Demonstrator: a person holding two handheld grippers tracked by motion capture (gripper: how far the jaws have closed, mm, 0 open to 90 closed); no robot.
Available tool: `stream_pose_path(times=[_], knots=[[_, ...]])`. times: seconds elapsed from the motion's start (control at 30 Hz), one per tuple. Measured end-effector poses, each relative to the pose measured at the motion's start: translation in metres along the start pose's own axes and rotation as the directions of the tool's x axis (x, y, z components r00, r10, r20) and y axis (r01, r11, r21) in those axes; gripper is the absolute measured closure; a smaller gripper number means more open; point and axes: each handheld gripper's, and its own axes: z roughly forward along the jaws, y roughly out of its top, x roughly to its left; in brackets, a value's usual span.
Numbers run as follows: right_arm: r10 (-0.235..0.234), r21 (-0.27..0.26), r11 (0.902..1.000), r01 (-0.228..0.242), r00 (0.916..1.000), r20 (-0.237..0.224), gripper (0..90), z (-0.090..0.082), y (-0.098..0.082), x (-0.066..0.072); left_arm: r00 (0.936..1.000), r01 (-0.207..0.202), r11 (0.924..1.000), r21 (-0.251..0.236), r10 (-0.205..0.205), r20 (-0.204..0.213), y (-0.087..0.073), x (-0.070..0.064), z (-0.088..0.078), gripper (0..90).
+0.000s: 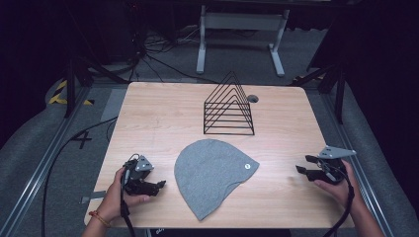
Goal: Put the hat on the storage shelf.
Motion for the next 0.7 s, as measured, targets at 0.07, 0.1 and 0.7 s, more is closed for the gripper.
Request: stream_pose_path(times=[0.07, 0.1, 0.7], knots=[[-0.076, -0.007, 0.9971, 0.076, 0.9957, -0.052, 48.7, 0.006, 0.029, 0.011, 0.9993, -0.020, 0.9998, -0.003, 0.021, 0.032, 0.005, -0.007, 0.002, 24.3], [-0.099, -0.013, 0.9951, 0.098, 0.9924, -0.074, 49.7, 0.009, 0.040, 0.015, 0.9987, -0.020, 0.9998, 0.008, 0.019, 0.047, 0.007, -0.010, 0.002, 24.6], [-0.235, 0.047, 0.9658, 0.255, 0.9379, -0.255, 62.3, 0.119, 0.133, 0.091, 0.9966, -0.081, 0.9955, 0.051, 0.080, 0.019, 0.037, -0.036, 0.025, 24.8]])
